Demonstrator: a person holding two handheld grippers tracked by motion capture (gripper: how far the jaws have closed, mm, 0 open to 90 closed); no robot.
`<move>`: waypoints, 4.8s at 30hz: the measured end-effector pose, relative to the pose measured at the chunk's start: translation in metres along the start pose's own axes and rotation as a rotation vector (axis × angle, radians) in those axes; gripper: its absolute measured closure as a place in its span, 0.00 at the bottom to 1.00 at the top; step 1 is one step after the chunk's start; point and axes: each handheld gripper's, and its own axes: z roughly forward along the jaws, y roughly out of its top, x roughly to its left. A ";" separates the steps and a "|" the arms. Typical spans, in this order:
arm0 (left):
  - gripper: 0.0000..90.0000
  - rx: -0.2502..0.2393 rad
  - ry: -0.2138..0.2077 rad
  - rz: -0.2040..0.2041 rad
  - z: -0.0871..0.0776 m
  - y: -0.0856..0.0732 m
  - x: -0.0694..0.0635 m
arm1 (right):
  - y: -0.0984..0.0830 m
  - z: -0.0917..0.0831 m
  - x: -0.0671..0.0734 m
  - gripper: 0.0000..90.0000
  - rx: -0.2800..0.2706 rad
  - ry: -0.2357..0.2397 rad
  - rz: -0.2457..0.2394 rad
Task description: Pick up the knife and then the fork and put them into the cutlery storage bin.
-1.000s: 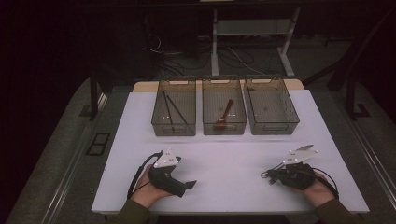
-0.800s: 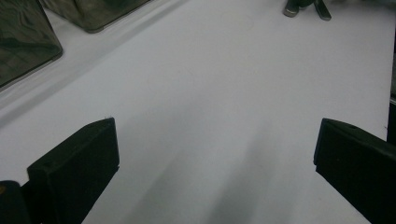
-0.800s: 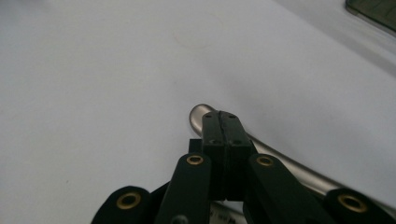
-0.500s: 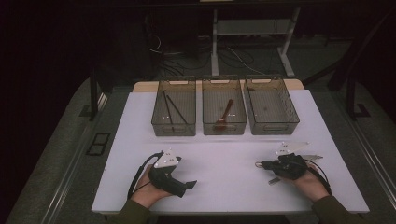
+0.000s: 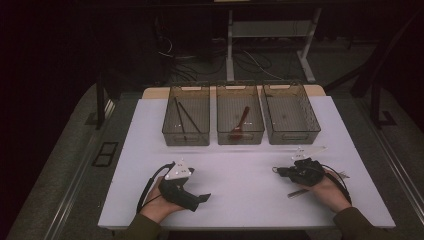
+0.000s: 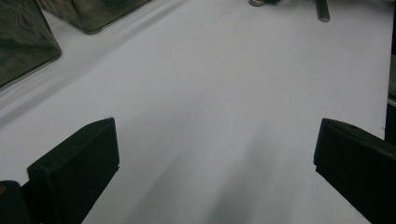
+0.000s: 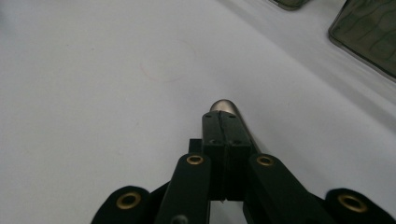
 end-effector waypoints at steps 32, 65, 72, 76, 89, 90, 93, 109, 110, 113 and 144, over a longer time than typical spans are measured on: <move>0.00 0.001 -0.005 -0.003 0.000 0.000 0.001 | 0.023 -0.023 -0.044 0.66 0.417 0.041 -0.242; 0.00 0.003 -0.010 -0.002 0.002 -0.001 0.000 | 0.038 -0.006 -0.041 0.82 0.601 0.079 -0.378; 0.00 0.005 -0.009 0.000 0.002 -0.001 0.000 | 0.038 -0.006 -0.041 0.87 0.598 0.079 -0.409; 0.00 0.006 -0.008 -0.001 0.002 -0.001 0.000 | 0.038 -0.007 -0.042 0.88 0.590 0.086 -0.416; 0.00 0.003 -0.006 -0.003 0.002 -0.001 0.001 | 0.037 -0.008 -0.044 0.89 0.492 0.054 -0.393; 0.00 0.004 -0.006 -0.001 0.002 -0.001 0.001 | 0.038 -0.008 -0.045 0.89 0.483 0.048 -0.396; 0.00 0.009 -0.006 0.004 0.001 -0.001 0.001 | 0.038 -0.008 -0.046 0.89 0.454 0.049 -0.374; 0.00 -0.014 -0.005 0.009 0.000 -0.001 0.002 | 0.045 -0.039 -0.053 0.89 0.144 0.021 -0.244; 0.00 -0.014 -0.004 0.008 0.000 -0.001 0.002 | 0.044 -0.040 -0.054 0.89 0.124 0.020 -0.235; 0.00 -0.015 -0.003 0.013 -0.001 -0.001 0.003 | 0.044 -0.044 -0.055 0.89 0.071 0.013 -0.192; 0.00 -0.060 -0.016 0.016 -0.002 -0.003 0.012 | 0.049 -0.080 -0.071 0.89 -0.390 -0.047 0.094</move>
